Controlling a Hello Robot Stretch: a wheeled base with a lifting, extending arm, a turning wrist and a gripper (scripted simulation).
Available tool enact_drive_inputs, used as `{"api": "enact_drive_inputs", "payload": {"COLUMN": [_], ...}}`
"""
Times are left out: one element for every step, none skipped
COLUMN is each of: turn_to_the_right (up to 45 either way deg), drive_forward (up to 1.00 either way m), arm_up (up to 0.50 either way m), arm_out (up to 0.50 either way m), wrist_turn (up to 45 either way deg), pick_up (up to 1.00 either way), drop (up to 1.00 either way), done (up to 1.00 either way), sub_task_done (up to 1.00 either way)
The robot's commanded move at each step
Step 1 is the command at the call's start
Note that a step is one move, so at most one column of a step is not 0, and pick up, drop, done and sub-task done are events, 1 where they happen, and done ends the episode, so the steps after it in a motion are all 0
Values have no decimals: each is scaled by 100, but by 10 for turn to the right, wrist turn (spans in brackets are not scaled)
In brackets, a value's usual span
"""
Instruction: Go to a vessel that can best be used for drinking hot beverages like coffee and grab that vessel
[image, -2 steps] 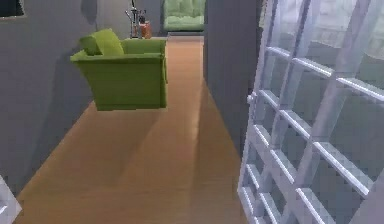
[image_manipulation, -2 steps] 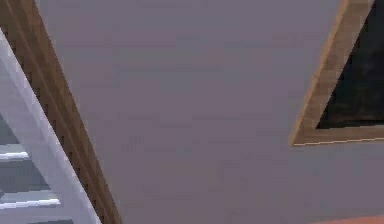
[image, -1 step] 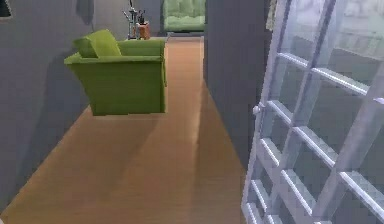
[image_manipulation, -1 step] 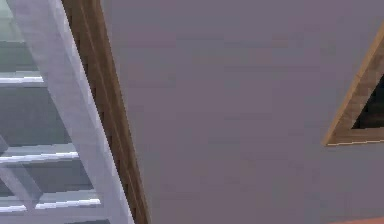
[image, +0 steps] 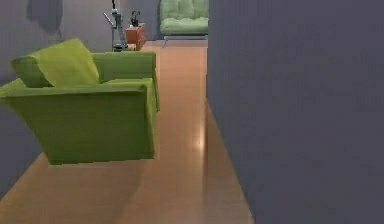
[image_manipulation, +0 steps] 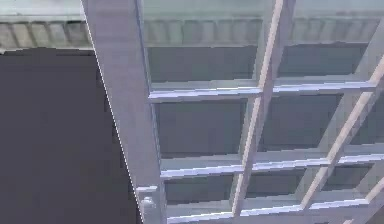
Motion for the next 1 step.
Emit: {"api": "enact_drive_inputs", "payload": {"turn_to_the_right": [0], "drive_forward": [100], "arm_up": [0], "arm_out": [0], "wrist_turn": [0], "pick_up": [0], "drop": [0], "done": [0], "sub_task_done": [0]}}
